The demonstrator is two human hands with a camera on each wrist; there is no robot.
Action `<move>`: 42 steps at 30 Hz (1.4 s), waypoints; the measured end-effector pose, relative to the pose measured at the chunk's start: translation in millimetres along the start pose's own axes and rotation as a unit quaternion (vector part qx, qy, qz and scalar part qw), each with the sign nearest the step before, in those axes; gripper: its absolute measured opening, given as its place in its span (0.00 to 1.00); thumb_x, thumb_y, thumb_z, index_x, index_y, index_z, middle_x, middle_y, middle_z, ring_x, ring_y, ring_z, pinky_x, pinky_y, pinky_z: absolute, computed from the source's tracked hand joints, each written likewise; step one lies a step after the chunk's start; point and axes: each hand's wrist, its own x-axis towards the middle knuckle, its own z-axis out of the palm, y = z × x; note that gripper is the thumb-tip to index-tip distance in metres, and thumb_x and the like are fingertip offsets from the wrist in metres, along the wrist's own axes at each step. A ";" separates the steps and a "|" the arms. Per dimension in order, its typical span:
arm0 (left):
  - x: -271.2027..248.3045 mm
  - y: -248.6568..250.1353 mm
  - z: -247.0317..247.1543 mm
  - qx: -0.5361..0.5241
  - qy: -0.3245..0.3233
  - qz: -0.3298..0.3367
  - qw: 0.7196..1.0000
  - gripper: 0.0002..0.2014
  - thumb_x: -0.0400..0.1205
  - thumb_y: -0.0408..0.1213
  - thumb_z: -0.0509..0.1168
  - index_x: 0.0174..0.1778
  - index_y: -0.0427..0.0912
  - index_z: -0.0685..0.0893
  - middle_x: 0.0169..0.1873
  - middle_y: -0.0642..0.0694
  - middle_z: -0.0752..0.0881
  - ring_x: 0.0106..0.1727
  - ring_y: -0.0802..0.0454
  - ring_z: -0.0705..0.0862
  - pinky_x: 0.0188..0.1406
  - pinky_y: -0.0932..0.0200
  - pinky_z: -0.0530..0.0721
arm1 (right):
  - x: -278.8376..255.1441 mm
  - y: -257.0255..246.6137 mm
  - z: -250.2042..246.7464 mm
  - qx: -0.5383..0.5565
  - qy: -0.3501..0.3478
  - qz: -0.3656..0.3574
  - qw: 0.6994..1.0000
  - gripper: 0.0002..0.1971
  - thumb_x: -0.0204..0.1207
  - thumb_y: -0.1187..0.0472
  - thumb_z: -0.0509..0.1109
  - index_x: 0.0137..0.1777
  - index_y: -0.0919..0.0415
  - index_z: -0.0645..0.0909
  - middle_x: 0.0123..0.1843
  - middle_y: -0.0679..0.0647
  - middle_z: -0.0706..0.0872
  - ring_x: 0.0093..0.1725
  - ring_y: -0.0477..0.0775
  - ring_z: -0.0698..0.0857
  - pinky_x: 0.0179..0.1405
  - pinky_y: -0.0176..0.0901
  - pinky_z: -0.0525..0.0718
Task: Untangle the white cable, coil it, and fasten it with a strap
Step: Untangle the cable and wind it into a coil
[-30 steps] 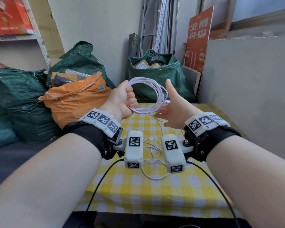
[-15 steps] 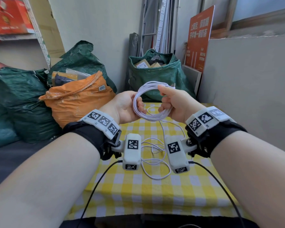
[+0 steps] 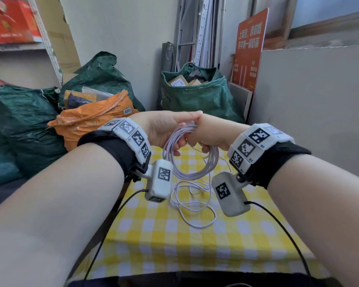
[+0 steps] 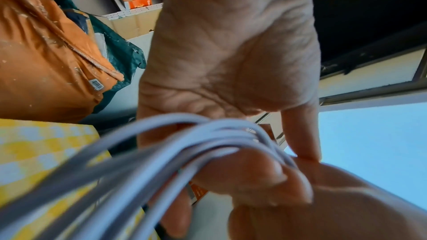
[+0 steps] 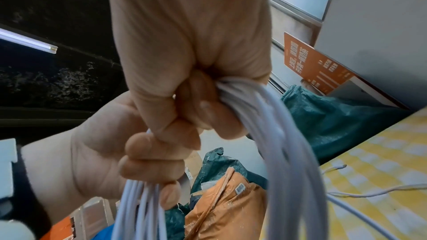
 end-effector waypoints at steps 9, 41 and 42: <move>-13.7 -3.2 1.5 -0.035 -0.089 0.034 0.995 0.15 0.76 0.47 0.54 0.33 0.39 0.73 0.17 0.51 0.65 0.17 0.56 0.61 0.28 0.59 0.69 | -2.1 7.4 2.6 0.051 -0.001 -0.038 0.998 0.29 0.64 0.76 0.69 0.65 0.59 0.70 0.40 0.55 0.78 0.32 0.58 0.77 0.24 0.43 0.77; -8.6 -28.1 -0.6 -0.349 -0.117 0.233 0.900 0.18 0.83 0.47 0.52 0.30 0.45 0.77 0.19 0.54 0.69 0.20 0.57 0.67 0.38 0.60 0.80 | 0.8 38.3 0.0 0.494 0.064 0.024 0.866 0.14 0.83 0.56 0.63 0.37 0.60 0.75 0.22 0.49 0.66 0.24 0.49 0.71 0.27 0.36 0.81; -7.1 -30.0 0.0 -0.348 -0.117 0.235 0.900 0.18 0.83 0.47 0.52 0.29 0.45 0.77 0.20 0.53 0.70 0.22 0.56 0.71 0.40 0.59 0.81 | 1.1 37.2 -0.2 0.512 0.065 0.028 0.856 0.15 0.84 0.56 0.62 0.36 0.59 0.74 0.21 0.48 0.64 0.20 0.47 0.70 0.27 0.36 0.79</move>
